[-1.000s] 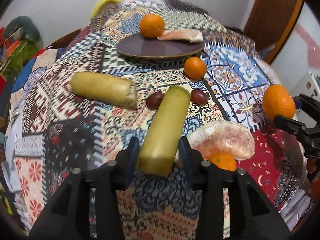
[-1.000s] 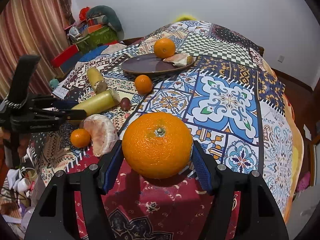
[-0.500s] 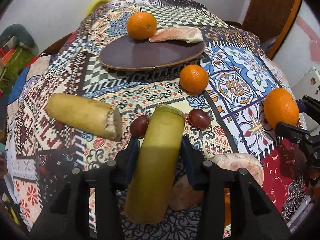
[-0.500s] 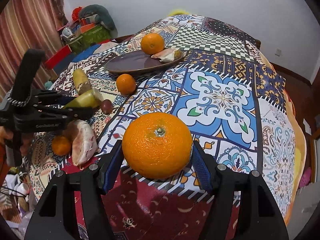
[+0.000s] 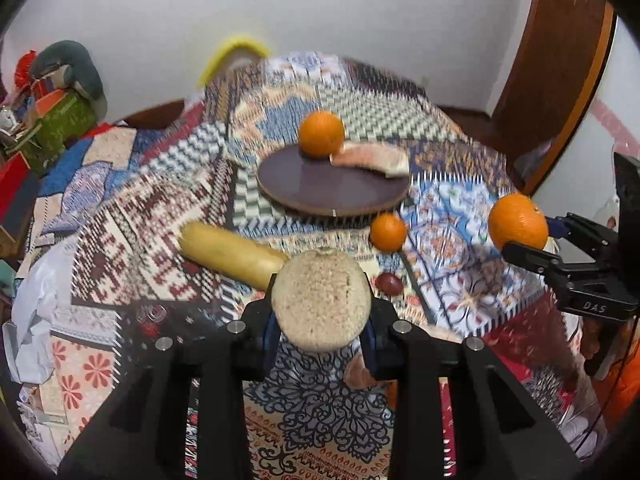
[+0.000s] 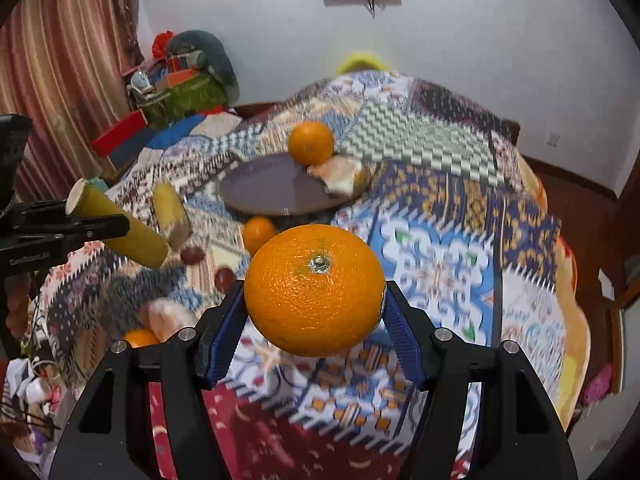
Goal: Organize fruits
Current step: 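Lower the yellow roll onto the plate with the left tool while the right tool places the orange beside it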
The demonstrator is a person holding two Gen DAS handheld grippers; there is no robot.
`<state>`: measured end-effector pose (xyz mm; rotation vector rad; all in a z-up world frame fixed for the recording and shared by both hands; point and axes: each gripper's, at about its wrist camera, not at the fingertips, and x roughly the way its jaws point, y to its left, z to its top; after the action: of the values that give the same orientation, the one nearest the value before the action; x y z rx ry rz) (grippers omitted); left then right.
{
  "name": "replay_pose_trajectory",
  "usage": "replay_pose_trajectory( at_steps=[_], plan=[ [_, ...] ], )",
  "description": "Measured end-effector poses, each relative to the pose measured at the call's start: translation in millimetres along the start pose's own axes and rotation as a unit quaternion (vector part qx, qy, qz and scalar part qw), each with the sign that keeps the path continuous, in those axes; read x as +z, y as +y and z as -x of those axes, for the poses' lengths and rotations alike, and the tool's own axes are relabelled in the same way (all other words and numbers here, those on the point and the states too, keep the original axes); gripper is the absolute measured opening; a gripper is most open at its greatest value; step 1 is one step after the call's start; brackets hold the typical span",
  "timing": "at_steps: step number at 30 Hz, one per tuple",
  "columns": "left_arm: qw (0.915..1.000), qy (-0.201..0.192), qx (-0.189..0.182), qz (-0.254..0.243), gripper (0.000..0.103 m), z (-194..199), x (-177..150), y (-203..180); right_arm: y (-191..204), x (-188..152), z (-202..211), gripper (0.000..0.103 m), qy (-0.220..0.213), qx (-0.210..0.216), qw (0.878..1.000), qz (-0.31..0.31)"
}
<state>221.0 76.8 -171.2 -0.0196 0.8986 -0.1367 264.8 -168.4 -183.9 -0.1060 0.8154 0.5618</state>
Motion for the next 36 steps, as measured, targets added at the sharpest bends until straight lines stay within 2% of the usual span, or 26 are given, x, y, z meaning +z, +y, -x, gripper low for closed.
replay_pose_trajectory(
  at_steps=[8, 16, 28, 36],
  plan=[
    [0.9992, -0.038, -0.008, 0.005, 0.033, 11, 25, 0, 3, 28, -2, 0.063, -0.029, -0.004, 1.000, 0.007],
    [0.9987, -0.045, -0.023, 0.000, 0.033, -5, 46, -9, -1, 49, -19, 0.063, -0.037, -0.002, 0.999, 0.007],
    [0.9986, -0.019, -0.050, -0.004, 0.033, -53, 72, -20, -8, 67, -59, 0.063, -0.027, 0.002, 0.999, 0.017],
    [0.9965, 0.021, -0.077, 0.023, 0.033, -96, 92, -8, -13, 77, -88, 0.063, -0.013, 0.000, 0.999, 0.031]
  ],
)
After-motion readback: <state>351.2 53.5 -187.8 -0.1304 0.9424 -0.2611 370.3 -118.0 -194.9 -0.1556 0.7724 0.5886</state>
